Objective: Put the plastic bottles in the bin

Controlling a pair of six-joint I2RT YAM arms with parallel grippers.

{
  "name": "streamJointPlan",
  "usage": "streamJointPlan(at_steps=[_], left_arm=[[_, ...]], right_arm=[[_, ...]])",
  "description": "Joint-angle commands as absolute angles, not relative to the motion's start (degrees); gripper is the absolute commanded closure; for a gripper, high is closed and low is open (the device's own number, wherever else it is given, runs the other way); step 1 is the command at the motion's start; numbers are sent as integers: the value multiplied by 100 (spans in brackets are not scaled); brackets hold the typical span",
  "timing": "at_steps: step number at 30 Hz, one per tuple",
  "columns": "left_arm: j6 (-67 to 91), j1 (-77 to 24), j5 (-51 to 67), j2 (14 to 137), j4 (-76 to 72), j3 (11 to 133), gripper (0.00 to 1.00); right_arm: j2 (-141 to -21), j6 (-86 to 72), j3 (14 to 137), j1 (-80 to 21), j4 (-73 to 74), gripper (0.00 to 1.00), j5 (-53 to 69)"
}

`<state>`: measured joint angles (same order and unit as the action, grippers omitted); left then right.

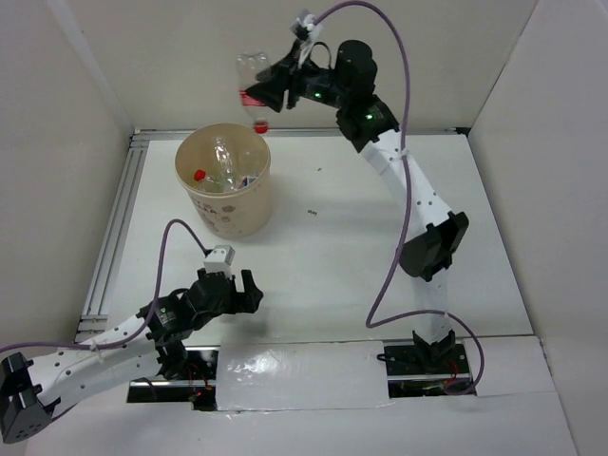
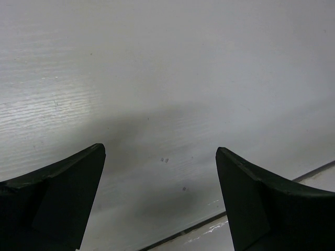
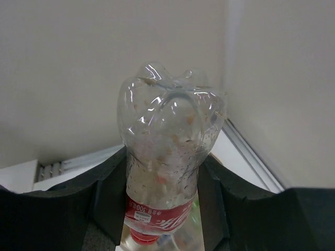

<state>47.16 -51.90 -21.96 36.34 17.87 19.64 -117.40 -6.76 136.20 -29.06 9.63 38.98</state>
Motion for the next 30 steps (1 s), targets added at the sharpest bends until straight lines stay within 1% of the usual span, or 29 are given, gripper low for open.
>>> streamJointPlan(at_steps=[1, 3, 5, 9, 13, 14, 15, 18, 21, 22, 24, 25, 26, 27, 28, 29, 30], left_arm=[[4965, -5440, -2435, 3691, 1389, 1907, 0], [4966, -5616, -2653, 3691, 1389, 1907, 0], [5019, -5721, -2759, 3744, 1450, 1977, 0], [5019, -5888, -2900, 3683, 1564, 2091, 0], [5019, -5889, -2900, 3569, 1564, 2092, 0], [5019, -5889, -2900, 3568, 1564, 2092, 0], [5019, -5889, -2900, 3568, 1564, 2092, 0], [4905, -5889, -2900, 3629, 1425, 2144, 0], [4676, -5889, -2848, 3787, 1284, 2389, 0], [4606, -5889, -2848, 3858, 1283, 2460, 0], [4246, -5889, -2795, 3919, 1030, 2697, 0], [4106, -5889, -2725, 3920, 976, 2785, 0], [3826, -5889, -2577, 4050, 923, 2882, 0], [3658, -5889, -2488, 4052, 758, 3039, 0], [3491, -5889, -2374, 4139, 660, 3102, 0], [3307, -5889, -2286, 4244, 581, 3155, 0], [3244, -5889, -2233, 4245, 432, 3234, 0]], right_arm=[[-12549, -677, 14428, -3504, 1011, 67, 3920], [-12822, -677, 14502, -3708, 932, 62, 3780], [-12937, -677, 14450, -3936, 879, 58, 3657], [-13192, -677, 14449, -4052, 817, 47, 3341], [-13254, -563, 14397, -4052, 975, 22, 3130], [-13254, -563, 14396, -4052, 976, 4, 3129], [-13254, -562, 14396, -4052, 1089, 0, 3129], [-12974, -378, 14396, -4052, 1283, 0, 3129], [-12561, -63, 14344, -3991, 1765, 0, 2752], [-12264, 43, 14283, -3990, 2071, 0, 2455], [-11902, 307, 13836, -3781, 2372, 0, 2041], [-11518, 395, 13616, -3692, 2686, 0, 1587], [-11314, 465, 13049, -3578, 2820, 0, 1347], [-11111, 466, 12730, -3334, 2969, 0, 1119], [-10727, 518, 12405, -3218, 3275, 0, 559], [-10531, 519, 11697, -3051, 3418, 0, 267], [-10312, 597, 11281, -3050, 3515, 0, -32]])
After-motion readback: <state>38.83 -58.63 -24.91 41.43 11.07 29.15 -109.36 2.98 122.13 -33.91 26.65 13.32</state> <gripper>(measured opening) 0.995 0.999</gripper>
